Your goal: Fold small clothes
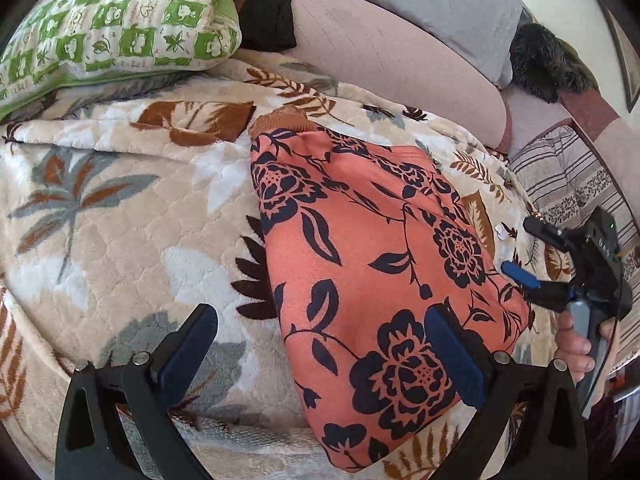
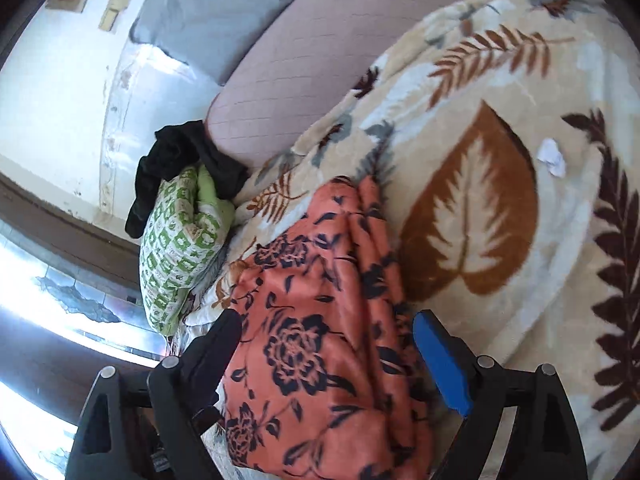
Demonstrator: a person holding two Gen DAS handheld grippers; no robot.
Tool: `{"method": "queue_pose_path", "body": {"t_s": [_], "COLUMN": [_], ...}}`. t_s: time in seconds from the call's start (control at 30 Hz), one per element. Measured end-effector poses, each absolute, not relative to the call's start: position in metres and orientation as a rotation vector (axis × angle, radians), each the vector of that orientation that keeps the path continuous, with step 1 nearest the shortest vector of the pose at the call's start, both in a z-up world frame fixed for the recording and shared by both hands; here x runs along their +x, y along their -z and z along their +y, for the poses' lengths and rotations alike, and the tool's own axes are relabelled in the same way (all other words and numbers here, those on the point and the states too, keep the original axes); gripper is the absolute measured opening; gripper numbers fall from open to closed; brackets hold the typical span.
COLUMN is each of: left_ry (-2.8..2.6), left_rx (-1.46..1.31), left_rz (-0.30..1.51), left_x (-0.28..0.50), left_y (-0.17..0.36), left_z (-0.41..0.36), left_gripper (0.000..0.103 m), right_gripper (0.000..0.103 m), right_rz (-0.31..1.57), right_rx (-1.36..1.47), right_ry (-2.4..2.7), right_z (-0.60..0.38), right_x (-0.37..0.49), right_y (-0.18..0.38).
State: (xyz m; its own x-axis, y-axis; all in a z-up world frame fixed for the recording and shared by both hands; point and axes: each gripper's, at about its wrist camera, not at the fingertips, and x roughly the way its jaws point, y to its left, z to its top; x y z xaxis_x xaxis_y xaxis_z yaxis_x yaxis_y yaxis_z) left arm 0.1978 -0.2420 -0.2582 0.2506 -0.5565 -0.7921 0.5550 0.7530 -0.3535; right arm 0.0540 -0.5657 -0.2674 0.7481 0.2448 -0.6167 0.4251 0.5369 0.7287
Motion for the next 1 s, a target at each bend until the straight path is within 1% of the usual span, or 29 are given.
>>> {"method": "queue_pose_path", "body": {"t_s": [0.1,0.2,0.47,1.0], "left_ry": [0.746,0.757,0.761,0.783], "left_rx": [0.019,0.034,0.095,0.131], "left_rz": [1.096,1.114,1.118,1.105], "left_x": [0.200,0.201,0.196,0.189], "left_y": [0.264,0.271,0.277,0.276], "left_z": [-0.247,-0.253,-0.265,-0.275], "left_gripper": [0.103,0.103,0.103,0.103], "right_gripper": [0.090,0.090,0.090,0.089], "right_rz": [0.738,0.792,0.875,0.859], "right_rx": [1.130,1.156,0.979,0.976], "right_ry": [0.102,0.067,-0.026,-0.089], "right_z": [-0.580,-0.583,-0.554,-0.532], "right_x": [0.042,0.049,0.082,0.098], "right_y": [0.299,0.316,0.315,0.317]}}
